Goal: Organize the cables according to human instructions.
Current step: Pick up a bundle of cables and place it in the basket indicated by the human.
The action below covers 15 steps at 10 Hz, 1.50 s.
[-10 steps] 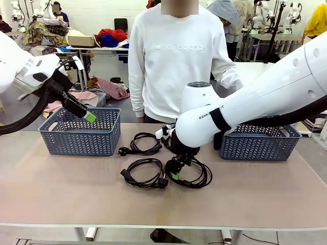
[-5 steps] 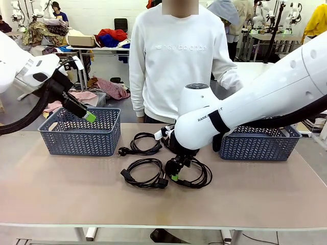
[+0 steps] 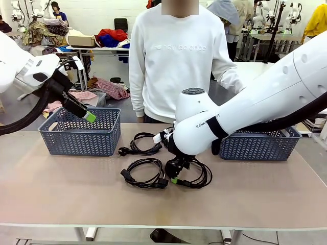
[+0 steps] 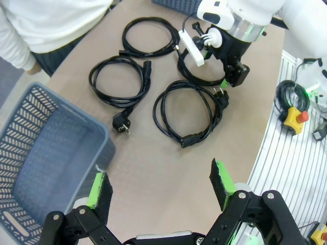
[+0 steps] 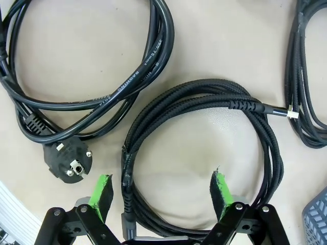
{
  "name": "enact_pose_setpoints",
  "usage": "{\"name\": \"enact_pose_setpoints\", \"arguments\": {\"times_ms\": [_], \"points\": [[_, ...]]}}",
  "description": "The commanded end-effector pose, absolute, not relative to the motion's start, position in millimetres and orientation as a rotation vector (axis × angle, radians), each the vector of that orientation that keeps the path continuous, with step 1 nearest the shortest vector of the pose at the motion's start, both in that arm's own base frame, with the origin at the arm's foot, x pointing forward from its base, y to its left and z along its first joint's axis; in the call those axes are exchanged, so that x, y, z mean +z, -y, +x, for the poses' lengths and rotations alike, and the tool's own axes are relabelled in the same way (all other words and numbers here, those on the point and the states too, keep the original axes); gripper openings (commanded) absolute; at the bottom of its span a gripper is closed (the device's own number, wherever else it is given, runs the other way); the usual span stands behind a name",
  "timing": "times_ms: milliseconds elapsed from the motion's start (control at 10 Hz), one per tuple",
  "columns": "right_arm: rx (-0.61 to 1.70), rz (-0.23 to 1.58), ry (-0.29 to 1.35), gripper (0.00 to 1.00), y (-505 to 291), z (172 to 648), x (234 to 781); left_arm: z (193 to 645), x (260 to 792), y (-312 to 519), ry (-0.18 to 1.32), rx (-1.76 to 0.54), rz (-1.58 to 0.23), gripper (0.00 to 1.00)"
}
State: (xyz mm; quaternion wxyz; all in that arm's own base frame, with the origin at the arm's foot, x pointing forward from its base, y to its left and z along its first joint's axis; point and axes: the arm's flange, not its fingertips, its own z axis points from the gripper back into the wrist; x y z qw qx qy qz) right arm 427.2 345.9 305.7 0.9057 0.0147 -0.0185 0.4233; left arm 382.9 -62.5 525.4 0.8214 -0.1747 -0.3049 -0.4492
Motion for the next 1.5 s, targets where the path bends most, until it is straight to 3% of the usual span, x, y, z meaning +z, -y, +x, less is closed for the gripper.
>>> {"name": "enact_pose_setpoints", "arguments": {"times_ms": [0, 400, 900, 1400], "points": [[0.844, -0.008, 0.058, 1.0, -356.1, 432.7, 304.1, 384.4, 524.8, 60.6, 0.663, -0.969, -0.398, 1.0], [0.845, -0.021, 0.046, 1.0, -361.2, 436.6, 301.4, 384.4, 524.8, 60.6, 0.663, -0.969, -0.398, 1.0], [0.842, -0.022, 0.04, 0.56, -363.7, 438.0, 300.2, 384.4, 524.8, 60.6, 0.663, -0.969, -0.398, 1.0], [0.869, -0.008, 0.039, 0.56, -370.3, 436.2, 302.1, 384.4, 524.8, 60.6, 0.663, -0.969, -0.398, 1.0]]}}
